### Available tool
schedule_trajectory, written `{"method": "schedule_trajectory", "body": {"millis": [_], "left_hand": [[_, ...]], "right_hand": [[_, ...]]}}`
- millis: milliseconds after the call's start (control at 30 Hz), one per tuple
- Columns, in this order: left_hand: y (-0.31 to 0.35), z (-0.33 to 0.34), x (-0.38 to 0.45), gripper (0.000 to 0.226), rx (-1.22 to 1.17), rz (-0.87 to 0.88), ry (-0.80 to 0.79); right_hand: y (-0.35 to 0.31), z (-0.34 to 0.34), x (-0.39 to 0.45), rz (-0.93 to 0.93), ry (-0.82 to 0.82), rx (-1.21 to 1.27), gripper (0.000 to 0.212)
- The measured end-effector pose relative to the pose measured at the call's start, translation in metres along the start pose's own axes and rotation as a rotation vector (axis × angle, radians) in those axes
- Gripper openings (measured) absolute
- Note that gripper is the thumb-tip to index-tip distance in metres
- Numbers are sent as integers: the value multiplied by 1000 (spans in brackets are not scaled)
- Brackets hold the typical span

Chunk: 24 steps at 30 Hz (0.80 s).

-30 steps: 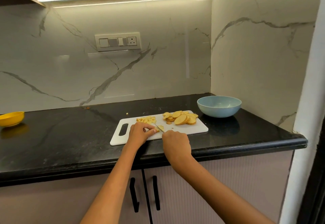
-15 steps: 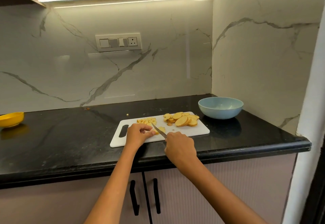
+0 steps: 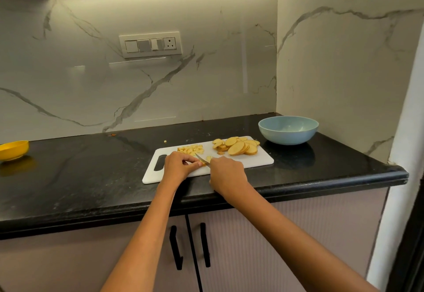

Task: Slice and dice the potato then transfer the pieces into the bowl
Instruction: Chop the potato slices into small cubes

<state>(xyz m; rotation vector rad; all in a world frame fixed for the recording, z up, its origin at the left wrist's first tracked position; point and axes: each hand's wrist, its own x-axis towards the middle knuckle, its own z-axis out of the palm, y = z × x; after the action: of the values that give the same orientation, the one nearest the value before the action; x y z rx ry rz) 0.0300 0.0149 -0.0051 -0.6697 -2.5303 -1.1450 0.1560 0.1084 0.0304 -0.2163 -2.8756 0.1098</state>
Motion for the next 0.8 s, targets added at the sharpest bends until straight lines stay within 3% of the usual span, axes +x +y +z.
{"method": "schedule_trajectory", "body": {"millis": [233,400,567,800], "left_hand": [[0,2,-3,19,-39,-6,15],[0,2,-3,17,-73,-7,6],[-5,1,-1,15,-145,-51,130],[-5,1,-1,21,-130,-74,72]], "right_hand": [[-1,9,-21,-87,49,-182,23],[9,7,-7,10,30,-49,26],[14,11,-10,60,37,80,27],[10,10,-13,31,28,85,27]]}}
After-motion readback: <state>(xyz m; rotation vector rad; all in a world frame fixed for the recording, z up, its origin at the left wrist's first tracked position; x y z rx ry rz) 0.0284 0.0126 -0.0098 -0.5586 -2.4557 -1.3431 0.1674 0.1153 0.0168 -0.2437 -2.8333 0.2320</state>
